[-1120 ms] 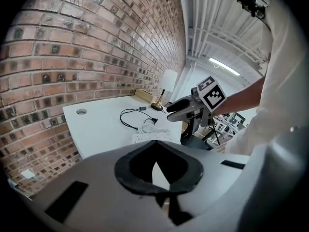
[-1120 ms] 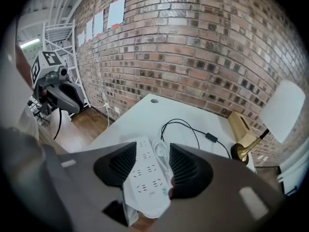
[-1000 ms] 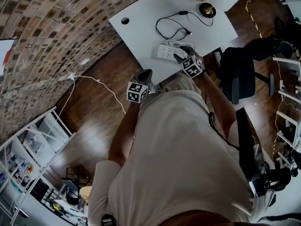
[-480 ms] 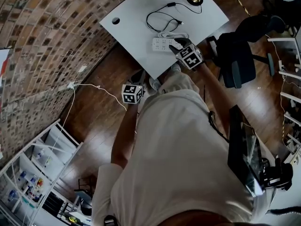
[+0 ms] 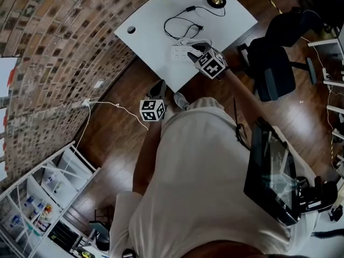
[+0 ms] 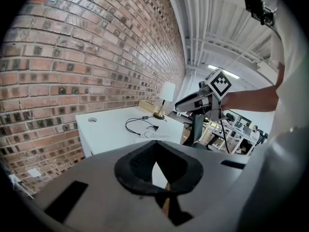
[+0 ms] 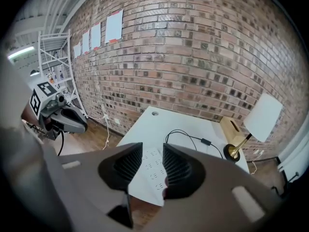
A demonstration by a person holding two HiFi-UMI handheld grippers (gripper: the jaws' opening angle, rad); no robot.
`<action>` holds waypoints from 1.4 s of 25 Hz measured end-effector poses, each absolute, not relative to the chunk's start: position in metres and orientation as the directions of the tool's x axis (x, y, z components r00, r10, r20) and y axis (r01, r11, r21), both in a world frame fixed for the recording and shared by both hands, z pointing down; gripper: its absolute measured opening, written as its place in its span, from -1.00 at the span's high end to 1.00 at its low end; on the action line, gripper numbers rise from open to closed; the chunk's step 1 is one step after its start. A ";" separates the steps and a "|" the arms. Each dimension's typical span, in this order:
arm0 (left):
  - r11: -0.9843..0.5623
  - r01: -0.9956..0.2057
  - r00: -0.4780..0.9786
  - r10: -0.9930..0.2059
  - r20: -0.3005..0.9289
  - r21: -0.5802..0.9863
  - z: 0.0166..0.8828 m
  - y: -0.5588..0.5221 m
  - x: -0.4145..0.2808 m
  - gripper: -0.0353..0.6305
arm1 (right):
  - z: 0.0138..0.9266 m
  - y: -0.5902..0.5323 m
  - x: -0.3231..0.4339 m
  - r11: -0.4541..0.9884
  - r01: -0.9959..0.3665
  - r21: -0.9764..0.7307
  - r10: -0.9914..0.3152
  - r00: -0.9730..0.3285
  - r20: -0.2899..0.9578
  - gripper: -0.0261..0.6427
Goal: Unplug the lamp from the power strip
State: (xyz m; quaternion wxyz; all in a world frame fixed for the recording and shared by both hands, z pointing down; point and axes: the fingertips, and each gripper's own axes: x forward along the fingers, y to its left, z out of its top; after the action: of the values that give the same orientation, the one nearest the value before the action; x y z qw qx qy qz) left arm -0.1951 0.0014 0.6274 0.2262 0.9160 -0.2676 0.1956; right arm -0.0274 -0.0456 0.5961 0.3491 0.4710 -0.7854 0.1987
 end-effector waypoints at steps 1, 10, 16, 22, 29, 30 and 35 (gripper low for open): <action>-0.755 -0.580 0.781 -0.407 0.474 0.307 0.623 0.004 -0.193 0.88 | 0.595 -0.042 -0.028 0.483 -0.876 0.013 -0.598 -0.319 0.735 0.53; -0.732 -0.620 0.756 -0.460 0.465 0.284 0.599 0.043 -0.189 0.88 | 0.599 0.022 -0.027 0.546 -0.838 -0.021 -0.525 -0.362 0.771 0.53; -0.713 -0.653 0.726 -0.493 0.480 0.256 0.593 0.081 -0.180 0.88 | 0.596 0.073 -0.011 0.572 -0.820 0.005 -0.523 -0.361 0.772 0.53; -0.719 -0.659 0.711 -0.500 0.495 0.220 0.586 0.128 -0.167 0.88 | 0.594 0.122 0.000 0.569 -0.822 0.003 -0.537 -0.369 0.759 0.53; -0.713 -0.669 0.698 -0.504 0.509 0.211 0.588 0.191 -0.156 0.88 | 0.595 0.183 0.005 0.558 -0.830 0.000 -0.570 -0.383 0.727 0.53; -0.712 -0.670 0.697 -0.504 0.511 0.212 0.589 0.200 -0.155 0.88 | 0.596 0.192 0.007 0.554 -0.833 -0.002 -0.573 -0.383 0.724 0.53; -0.692 -0.686 0.687 -0.513 0.515 0.225 0.593 0.239 -0.153 0.88 | 0.598 0.228 0.016 0.519 -0.855 0.008 -0.616 -0.369 0.696 0.53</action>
State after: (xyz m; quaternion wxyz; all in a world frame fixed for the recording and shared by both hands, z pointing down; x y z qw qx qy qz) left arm -0.1527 0.2389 0.5934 0.2045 0.8953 -0.3346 0.2113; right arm 0.0165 0.2282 0.5985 0.3289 0.4556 -0.8072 0.1810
